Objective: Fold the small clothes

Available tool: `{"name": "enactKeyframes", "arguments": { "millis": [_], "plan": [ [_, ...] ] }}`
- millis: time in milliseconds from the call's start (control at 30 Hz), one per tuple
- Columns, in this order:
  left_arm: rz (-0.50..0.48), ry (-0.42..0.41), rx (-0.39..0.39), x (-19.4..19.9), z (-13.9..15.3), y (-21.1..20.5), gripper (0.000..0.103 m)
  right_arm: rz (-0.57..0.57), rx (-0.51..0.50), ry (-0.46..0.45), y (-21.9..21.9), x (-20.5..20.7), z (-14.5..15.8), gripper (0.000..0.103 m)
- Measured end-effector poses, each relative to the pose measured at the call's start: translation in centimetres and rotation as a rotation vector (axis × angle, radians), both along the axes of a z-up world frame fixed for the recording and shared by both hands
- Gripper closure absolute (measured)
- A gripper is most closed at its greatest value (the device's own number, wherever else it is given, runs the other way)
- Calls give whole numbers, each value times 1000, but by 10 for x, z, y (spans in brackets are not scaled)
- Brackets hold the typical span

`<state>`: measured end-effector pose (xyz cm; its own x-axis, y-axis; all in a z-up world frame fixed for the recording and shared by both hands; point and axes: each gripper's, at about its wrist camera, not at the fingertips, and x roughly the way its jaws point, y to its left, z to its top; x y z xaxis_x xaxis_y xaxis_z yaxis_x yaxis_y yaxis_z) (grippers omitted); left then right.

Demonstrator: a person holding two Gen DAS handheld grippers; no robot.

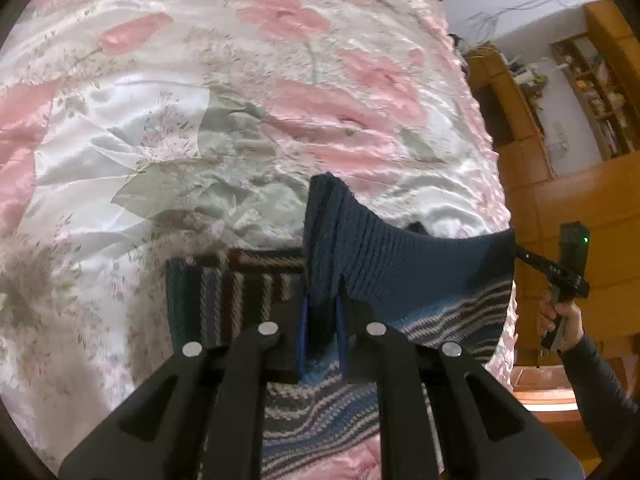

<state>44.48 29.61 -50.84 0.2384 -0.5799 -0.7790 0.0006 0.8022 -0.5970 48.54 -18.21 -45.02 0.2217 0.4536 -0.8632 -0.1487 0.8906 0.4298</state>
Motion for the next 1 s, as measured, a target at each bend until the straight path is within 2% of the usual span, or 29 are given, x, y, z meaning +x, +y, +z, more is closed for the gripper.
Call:
{"name": "enactKeyframes", "arguments": {
  "millis": [300,433,500,700,1000],
  "plan": [
    [55,123,15,27,-64,6,93,-9,-78,104,8,33,-60,95],
    [67,187,70,31,-91,4,93,-33,-109,149,8,34,-83,95],
    [69,178,77,34,-90,3,93,-35,-107,136,8,34,-80,95],
    [69,92,28,46,-59,8,93,-42,-83,84,3,39,-57,95],
    [124,134,63,50,-83,22,93,-79,-107,96,5,49,-76,95]
  ]
}}
